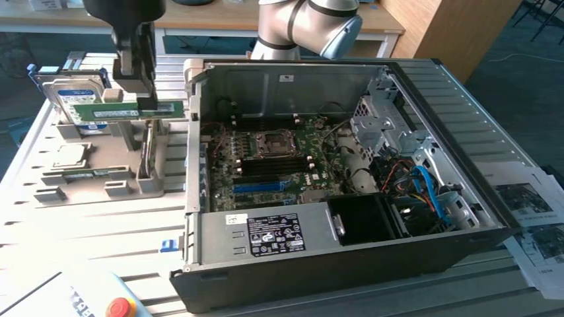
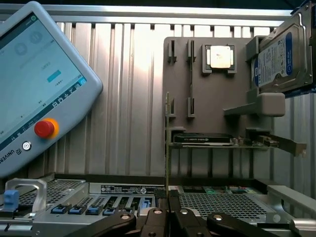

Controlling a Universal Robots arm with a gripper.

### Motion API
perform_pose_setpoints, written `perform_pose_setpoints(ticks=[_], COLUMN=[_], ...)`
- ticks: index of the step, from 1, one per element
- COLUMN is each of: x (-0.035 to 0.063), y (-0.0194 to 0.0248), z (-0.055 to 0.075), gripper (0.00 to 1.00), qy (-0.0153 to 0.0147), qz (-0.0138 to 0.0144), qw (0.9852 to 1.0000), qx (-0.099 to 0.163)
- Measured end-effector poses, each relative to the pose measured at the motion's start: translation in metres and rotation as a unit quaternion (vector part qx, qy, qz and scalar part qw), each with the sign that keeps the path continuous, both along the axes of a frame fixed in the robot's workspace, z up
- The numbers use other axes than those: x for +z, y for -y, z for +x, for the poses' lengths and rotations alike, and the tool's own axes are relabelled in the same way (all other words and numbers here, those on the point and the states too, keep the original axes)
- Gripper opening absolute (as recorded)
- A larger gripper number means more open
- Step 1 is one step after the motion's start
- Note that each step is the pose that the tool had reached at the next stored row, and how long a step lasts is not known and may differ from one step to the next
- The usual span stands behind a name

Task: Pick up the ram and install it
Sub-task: 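Pick up the ram and move it above insertion slot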

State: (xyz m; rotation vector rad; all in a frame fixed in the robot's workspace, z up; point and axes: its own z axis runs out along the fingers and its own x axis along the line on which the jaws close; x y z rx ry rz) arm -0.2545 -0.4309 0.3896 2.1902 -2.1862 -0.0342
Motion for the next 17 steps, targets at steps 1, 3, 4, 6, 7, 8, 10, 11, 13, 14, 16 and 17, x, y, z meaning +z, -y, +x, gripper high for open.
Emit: perform_pose_setpoints(ticks=[1,3,4,6,7,8,10,11,13,14,16,17], x=[0.0000,0.0000,0.0000,0.0000,0.0000,0.0001,0.0000,0.0001,0.0000,0.0001,0.0000,0.0001], y=[0.0003,0.0010,0.0013,0.0019,0.0022,0.0025,0.0032,0.0035,0.0041,0.0044,0.0050,0.0053], z=[0.002,0.006,0.008,0.012,0.014,0.016,0.020,0.022,0.026,0.029,0.033,0.035], gripper=[0.12,0.12,0.12,0.12,0.12,0.12,0.12,0.12,0.12,0.12,0.12,0.12], qy=[0.0000,0.0000,0.0000,0.0000,0.0000,-0.0001,0.0000,0.0000,0.0000,-0.0001,0.0000,0.0000], qz=[0.0000,0.0000,0.0000,0.0000,0.0000,-0.0001,0.0000,0.0000,0.0000,0.0000,0.0000,0.0000], qw=[1.0000,1.0000,1.0000,1.0000,1.0000,1.0000,1.0000,1.0000,1.0000,1.0000,1.0000,1.0000], qx=[0.000,0.000,0.000,0.000,0.000,0.000,0.000,0.000,0.000,0.000,0.000,0.000])
